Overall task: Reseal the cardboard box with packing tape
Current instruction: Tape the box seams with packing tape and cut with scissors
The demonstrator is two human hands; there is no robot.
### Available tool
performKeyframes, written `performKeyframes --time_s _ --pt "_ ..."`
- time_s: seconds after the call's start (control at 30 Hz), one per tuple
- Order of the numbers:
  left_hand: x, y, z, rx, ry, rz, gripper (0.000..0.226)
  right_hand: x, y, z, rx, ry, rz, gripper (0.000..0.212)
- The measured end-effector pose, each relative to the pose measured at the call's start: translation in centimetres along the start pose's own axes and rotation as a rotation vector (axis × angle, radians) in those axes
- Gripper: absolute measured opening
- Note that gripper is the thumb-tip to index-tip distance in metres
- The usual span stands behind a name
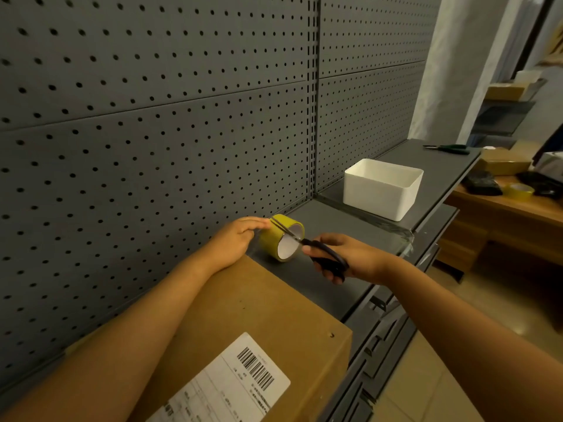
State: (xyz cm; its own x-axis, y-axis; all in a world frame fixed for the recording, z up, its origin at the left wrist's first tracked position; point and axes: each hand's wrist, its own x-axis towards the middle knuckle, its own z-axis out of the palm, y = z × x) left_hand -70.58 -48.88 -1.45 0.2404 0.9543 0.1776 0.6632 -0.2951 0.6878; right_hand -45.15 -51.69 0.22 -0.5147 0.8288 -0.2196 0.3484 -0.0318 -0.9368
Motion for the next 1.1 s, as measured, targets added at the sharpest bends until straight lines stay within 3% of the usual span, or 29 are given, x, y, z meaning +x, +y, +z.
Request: performKeyframes --time_s 0.3,0.5,1.1 --pt "0.1 -0.2 0.2 -0.043 -0.003 0.009 0.041 -2.2 0.6 0.8 0.02 -0.193 0.117 0.027" --pt "0.1 0.0 0.3 -0.051 0.004 0.003 0.04 -1.9 0.1 2.1 0.061 -0.213 0.109 0.021" --pt "0.1 -0.2 0.3 -0.044 0.011 0.003 0.039 0.3 -0.3 3.1 0.058 -0.252 0.016 0.031"
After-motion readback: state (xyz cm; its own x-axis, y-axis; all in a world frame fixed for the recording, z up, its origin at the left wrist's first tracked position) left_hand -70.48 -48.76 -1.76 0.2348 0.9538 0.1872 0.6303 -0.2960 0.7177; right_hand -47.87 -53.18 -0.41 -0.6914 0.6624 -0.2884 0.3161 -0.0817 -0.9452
